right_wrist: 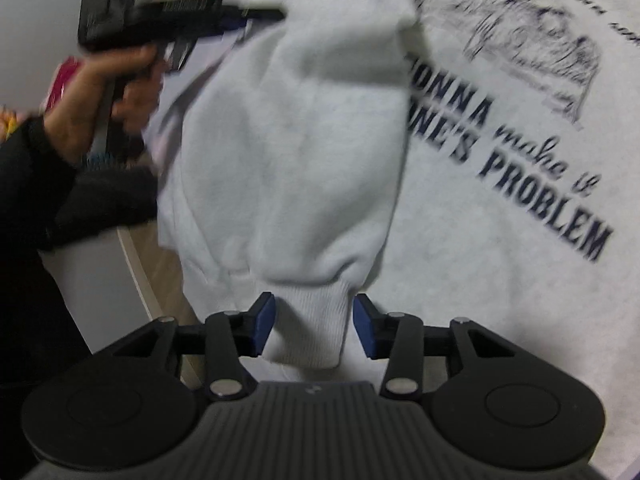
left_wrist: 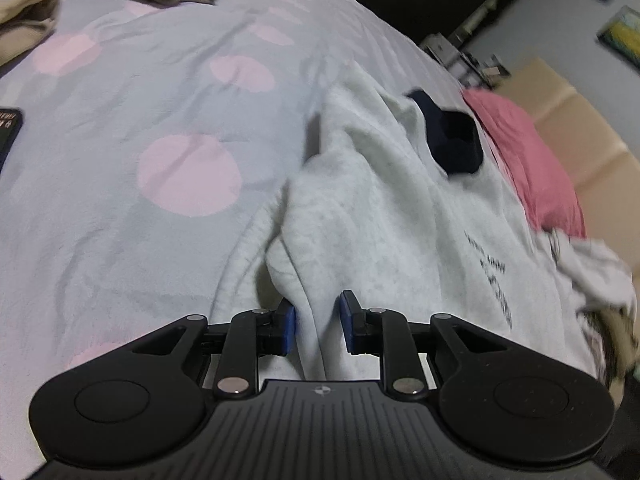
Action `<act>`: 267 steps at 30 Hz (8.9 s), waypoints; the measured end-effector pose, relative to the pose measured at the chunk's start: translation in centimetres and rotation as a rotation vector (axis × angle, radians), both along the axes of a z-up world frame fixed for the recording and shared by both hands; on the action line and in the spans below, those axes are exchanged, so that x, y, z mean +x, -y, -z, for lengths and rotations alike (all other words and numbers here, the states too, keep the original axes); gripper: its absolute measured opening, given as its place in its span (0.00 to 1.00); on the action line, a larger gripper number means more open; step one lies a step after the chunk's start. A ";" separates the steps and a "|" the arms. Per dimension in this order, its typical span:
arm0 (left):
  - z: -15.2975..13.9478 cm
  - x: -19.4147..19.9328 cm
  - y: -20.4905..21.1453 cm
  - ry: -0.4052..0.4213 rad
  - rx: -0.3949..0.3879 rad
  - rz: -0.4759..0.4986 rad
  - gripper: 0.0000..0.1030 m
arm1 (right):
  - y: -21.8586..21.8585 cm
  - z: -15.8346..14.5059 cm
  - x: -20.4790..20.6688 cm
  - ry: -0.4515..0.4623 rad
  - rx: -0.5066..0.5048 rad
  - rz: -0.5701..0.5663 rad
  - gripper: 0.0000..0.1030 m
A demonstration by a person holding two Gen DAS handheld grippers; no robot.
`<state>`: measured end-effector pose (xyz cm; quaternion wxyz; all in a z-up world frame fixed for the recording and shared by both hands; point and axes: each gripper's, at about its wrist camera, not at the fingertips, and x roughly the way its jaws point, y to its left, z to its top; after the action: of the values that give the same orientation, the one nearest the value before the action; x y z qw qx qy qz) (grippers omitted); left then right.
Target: Fold clothes
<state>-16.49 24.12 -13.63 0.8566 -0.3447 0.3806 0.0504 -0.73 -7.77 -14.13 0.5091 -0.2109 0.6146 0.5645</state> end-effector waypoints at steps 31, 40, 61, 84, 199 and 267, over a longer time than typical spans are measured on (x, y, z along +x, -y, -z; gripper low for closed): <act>-0.2 -1.7 -1.1 0.073 -0.070 -0.013 0.12 | 0.0 -7.8 1.4 0.280 -0.014 -0.148 0.35; 1.6 -0.7 -3.1 0.064 -0.184 -0.007 0.16 | -12.2 -7.4 7.4 0.379 0.078 0.002 0.38; 1.7 -1.2 -3.2 0.170 -0.159 0.008 0.16 | -15.5 -7.4 12.1 0.224 0.309 0.215 0.03; -2.0 -3.0 -2.3 0.031 0.115 -0.066 0.06 | -15.2 -4.3 4.3 0.630 0.150 0.174 0.38; -13.4 -1.1 36.1 0.393 0.668 0.526 0.54 | 11.8 -18.3 2.4 0.294 0.427 0.676 0.05; -32.7 3.1 22.0 0.678 0.347 0.142 0.03 | 21.9 -3.1 7.4 0.259 0.001 0.687 0.03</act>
<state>-13.35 2.14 19.08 0.9808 -0.1646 0.0845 -0.0622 6.69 -29.69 -11.03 0.7426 -0.0617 0.5798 0.3294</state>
